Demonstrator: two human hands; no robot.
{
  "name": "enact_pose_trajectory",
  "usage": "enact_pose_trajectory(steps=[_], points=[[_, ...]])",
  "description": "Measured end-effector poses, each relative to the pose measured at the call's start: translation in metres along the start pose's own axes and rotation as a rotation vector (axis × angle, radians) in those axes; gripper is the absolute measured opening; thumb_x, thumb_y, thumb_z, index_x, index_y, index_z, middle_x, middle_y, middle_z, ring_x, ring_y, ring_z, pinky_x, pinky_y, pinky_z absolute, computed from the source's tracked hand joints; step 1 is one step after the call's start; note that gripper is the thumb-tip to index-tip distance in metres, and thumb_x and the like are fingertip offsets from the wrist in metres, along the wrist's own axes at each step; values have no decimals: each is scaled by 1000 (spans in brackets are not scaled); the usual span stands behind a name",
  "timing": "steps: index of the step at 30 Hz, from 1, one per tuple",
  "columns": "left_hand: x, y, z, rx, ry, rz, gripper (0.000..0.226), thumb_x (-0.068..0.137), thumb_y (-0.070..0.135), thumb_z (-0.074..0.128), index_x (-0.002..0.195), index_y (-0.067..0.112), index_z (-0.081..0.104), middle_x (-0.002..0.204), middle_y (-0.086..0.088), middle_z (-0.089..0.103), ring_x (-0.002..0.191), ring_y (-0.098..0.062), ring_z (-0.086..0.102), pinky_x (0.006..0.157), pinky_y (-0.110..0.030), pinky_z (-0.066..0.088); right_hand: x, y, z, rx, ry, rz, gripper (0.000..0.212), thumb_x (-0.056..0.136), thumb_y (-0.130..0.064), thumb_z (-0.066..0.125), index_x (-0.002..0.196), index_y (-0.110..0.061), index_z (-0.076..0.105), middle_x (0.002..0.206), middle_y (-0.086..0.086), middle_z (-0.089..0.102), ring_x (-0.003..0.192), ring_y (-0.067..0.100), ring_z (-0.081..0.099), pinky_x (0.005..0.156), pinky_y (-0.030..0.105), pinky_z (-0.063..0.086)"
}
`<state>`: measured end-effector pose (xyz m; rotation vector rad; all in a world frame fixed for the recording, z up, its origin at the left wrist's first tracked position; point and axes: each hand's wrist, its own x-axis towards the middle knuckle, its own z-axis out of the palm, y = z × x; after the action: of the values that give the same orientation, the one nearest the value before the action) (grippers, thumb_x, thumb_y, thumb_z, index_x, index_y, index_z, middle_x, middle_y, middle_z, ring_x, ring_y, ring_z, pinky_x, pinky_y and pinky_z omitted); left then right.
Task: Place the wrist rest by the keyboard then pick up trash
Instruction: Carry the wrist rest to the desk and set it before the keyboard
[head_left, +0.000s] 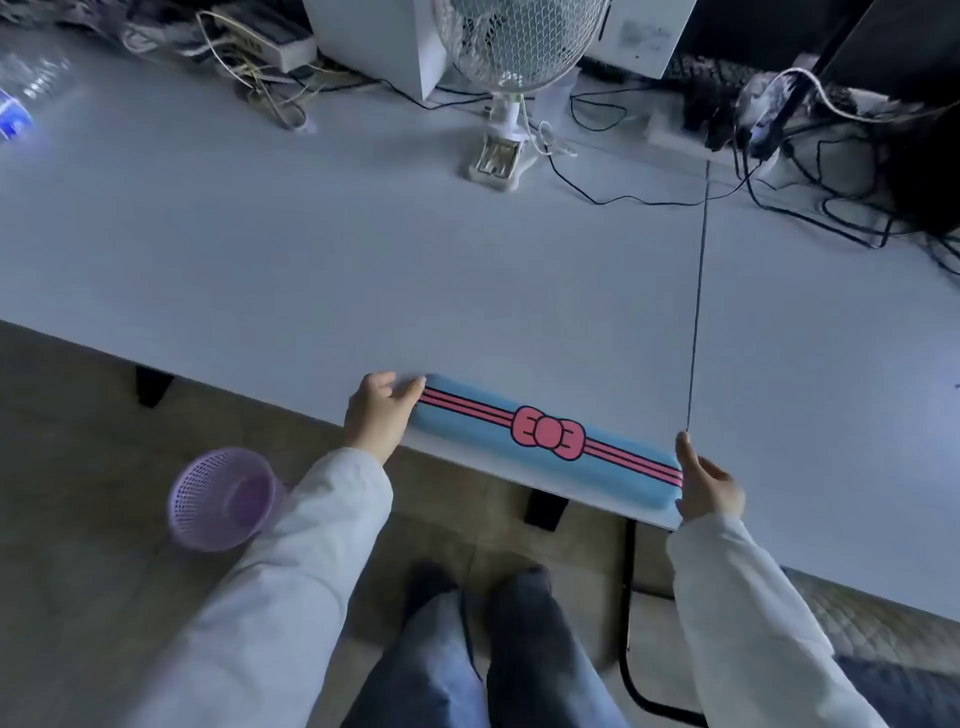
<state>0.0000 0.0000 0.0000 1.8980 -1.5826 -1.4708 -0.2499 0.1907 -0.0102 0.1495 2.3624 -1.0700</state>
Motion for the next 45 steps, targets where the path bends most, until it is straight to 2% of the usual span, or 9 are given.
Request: enact_pose_trajectory(steps=[5,9,14,18,22,25,30,39,45], points=[[15,-17,5,52,-37,-60,59,83,38,58,131,6,45,139,-15,51,129,-29,47,106,-35,35,1,16,8,-84,-4,98,50,80,-43,61,52,-20,27,56,0,28,53,19,30,35,12,24],[22,-22,14,94,-21,-72,58,81,36,60,130,5,47,137,-16,53,129,-31,47,108,-40,36,8,18,12,-175,-2,121,42,77,-51,60,55,-20,42,58,3,40,75,27,42,48,21,27],[26,-20,26,139,-45,-100,63,80,38,62,132,6,46,139,-16,50,132,-31,42,111,-40,33,14,13,14,-256,-24,193,44,74,-54,61,71,-10,58,81,15,54,77,30,48,52,29,34],[32,-18,34,167,-6,-128,68,75,41,66,131,8,46,138,-15,50,131,-29,42,110,-40,34,22,13,13,-238,-26,242,45,73,-51,65,92,-10,67,87,13,58,84,30,52,75,31,41],[37,-16,34,128,-1,-160,56,72,38,70,120,12,56,127,-11,58,126,-30,47,106,-40,39,25,9,8,-192,-42,246,49,75,-43,67,101,-1,68,84,12,55,80,29,48,74,29,38],[39,-17,33,29,10,-179,50,72,26,72,117,10,55,125,-13,58,122,-29,50,102,-37,40,26,4,4,-34,-58,239,45,83,-35,60,106,4,63,88,12,50,82,25,44,69,27,37],[28,-27,28,-242,-18,-243,41,78,10,67,107,13,39,124,-15,53,110,-28,53,104,-43,42,18,-15,19,261,-170,230,37,88,-19,57,121,-6,48,111,10,45,104,25,49,92,39,46],[-4,-64,-11,-520,179,-333,43,77,16,69,110,15,41,123,-13,55,110,-26,57,97,-44,48,-1,-50,62,200,-278,42,46,85,-15,61,129,-7,47,112,11,45,101,25,49,93,40,47],[-32,-101,-69,-696,400,-310,33,79,9,65,104,14,44,104,-5,57,102,-23,55,82,-30,49,-49,-69,122,141,-469,-62,46,85,-14,61,128,-5,48,97,5,54,102,25,50,89,37,47]])
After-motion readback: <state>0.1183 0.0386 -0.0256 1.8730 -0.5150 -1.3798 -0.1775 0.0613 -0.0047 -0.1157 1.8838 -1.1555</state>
